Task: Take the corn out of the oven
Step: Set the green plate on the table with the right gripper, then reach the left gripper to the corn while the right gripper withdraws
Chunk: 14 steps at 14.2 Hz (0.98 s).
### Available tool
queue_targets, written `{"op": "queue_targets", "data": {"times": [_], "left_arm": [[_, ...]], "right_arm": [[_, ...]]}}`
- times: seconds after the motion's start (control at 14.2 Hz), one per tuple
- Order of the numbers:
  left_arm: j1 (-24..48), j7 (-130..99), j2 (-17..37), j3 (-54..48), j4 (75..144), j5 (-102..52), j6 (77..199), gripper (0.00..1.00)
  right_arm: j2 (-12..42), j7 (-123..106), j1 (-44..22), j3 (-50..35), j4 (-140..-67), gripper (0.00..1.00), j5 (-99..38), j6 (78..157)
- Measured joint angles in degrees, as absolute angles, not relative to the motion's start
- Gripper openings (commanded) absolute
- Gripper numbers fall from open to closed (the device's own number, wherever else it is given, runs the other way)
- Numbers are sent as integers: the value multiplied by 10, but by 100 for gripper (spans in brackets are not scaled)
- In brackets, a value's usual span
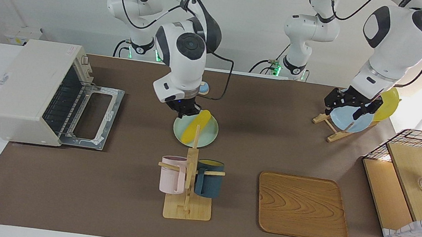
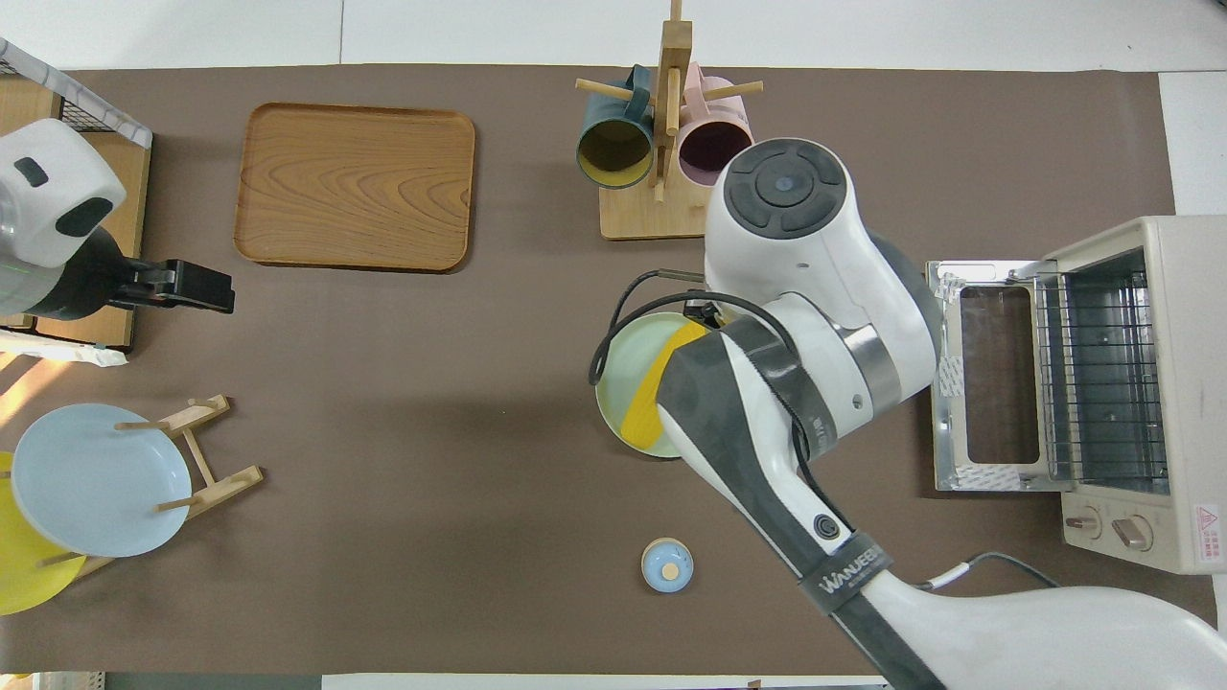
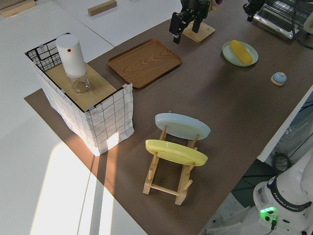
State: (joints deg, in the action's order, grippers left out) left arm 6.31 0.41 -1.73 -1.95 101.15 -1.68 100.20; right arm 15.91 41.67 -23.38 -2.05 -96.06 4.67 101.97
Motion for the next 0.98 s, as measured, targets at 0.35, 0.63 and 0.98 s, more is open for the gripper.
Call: {"op": "queue_targets", "data": {"times": [0.35, 0.63, 0.98], "left_arm": [[179, -8, -12, -25, 1045, -47, 1047, 100], [261, -35, 13, -27, 1079, -74, 1118, 100], [355, -53, 90, -28, 1085, -122, 1228, 100]], "right_arm": [[131, 340, -125, -18, -1117, 0, 95, 1123], [114, 316, -74, -18, -1201, 0, 137, 1201], [110, 292, -58, -18, -1234, 0, 138, 1236]]}}
